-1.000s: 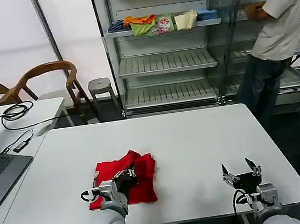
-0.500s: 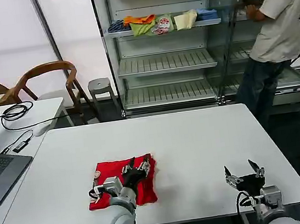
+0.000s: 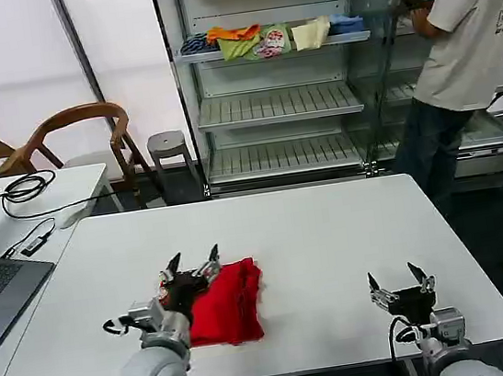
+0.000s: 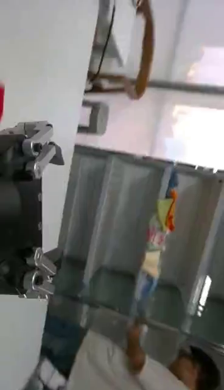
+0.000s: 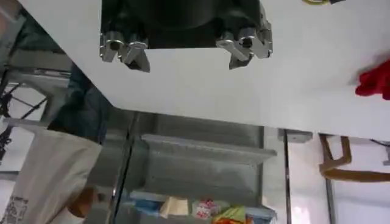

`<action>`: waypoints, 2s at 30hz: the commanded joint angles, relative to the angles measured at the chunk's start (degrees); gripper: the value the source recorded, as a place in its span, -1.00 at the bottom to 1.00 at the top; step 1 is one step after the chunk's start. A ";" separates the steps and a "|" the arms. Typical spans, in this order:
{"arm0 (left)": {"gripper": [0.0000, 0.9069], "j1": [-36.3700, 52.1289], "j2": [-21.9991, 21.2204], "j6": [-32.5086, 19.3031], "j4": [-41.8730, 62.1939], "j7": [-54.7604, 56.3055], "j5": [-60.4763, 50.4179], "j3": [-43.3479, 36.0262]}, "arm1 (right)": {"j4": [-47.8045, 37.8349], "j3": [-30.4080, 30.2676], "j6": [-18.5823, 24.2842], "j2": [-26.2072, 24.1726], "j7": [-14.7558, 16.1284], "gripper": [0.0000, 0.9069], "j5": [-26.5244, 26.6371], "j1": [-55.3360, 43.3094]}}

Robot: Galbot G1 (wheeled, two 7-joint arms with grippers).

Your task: Fold and organize the clothes.

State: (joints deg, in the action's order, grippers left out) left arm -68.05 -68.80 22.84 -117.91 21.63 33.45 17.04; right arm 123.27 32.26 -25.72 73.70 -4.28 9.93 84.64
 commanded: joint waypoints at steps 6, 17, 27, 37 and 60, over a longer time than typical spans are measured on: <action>1.00 -7.85 2.76 5.05 5.07 0.02 -4.98 8.92 | -0.28 0.12 0.93 0.19 0.25 1.00 0.05 -1.78; 1.00 -6.27 1.67 3.77 10.75 -1.99 -6.74 7.70 | -0.56 0.27 1.81 0.94 0.21 1.00 -0.11 -0.52; 1.00 -5.45 2.08 3.39 11.75 -2.51 -4.59 7.72 | -0.58 0.13 1.40 1.18 0.13 1.00 -0.53 -0.80; 1.00 -5.87 1.70 2.72 12.38 -3.72 -4.46 7.15 | -0.57 -0.22 1.20 1.53 0.12 1.00 -1.05 -0.83; -0.96 -5.82 0.77 -1.16 13.90 -7.59 -2.56 6.39 | -0.49 -0.80 0.96 1.98 0.08 1.00 -1.74 -0.71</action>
State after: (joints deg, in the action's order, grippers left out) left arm -73.89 -67.90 22.21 -104.17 14.95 30.61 23.44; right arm 122.79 31.47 -24.74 75.56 -4.18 8.26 83.93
